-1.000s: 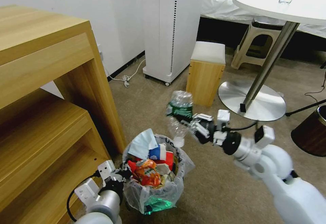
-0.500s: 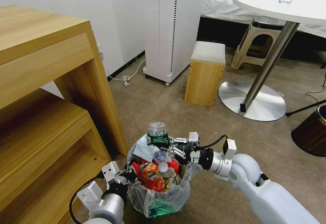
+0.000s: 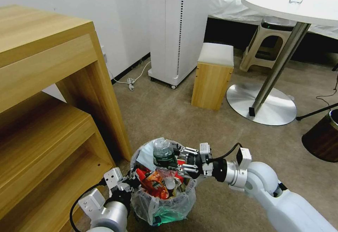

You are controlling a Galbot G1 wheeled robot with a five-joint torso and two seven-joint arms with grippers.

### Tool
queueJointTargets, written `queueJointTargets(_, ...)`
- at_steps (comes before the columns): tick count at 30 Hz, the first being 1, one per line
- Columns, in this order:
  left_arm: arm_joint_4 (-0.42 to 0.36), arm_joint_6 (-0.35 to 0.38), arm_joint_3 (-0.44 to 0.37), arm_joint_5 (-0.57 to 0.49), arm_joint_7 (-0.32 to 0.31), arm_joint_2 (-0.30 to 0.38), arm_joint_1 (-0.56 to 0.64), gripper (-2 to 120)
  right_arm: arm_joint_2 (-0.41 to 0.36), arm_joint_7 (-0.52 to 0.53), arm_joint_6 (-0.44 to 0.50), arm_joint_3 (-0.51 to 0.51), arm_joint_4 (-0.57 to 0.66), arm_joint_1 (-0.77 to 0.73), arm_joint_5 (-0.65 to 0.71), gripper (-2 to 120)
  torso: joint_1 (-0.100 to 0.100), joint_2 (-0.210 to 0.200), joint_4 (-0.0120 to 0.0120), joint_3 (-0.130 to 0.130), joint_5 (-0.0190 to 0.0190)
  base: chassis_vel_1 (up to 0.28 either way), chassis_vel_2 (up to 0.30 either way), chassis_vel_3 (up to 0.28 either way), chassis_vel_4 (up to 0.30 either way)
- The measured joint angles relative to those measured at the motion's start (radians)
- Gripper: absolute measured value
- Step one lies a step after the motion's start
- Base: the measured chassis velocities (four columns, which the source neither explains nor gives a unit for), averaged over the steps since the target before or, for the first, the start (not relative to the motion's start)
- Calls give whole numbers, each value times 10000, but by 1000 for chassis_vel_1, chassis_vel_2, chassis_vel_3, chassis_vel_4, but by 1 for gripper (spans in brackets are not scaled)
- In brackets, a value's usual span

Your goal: Pick up the trash bin and place the garbage on the floor into it.

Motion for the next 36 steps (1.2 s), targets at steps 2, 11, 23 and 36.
queueJointTargets(2,0,-1,9,23,6,-5,14,3,-43,-38,24,86,23,-32,-69,75,0,0,0,0,0,0,0,0,0)
queueJointTargets(11,-25,-3,-267,-112,32,25,-92,3,-19,782,550,956,558,-209,217,100,0,0,0,0,0,0,0,0,0)
queueJointTargets(23,639,-92,-830,-1287,104,-67,-737,3,746,5457,2692,4232,2329,-1631,-325,100,0,2,-4,0,1,0,0,0,0)
queueJointTargets(36,2461,-1132,-1171,-846,1606,-241,-1674,3,1410,5416,3105,4926,2715,-2726,-754,100,0,2,0,0,0,0,0,0,0)
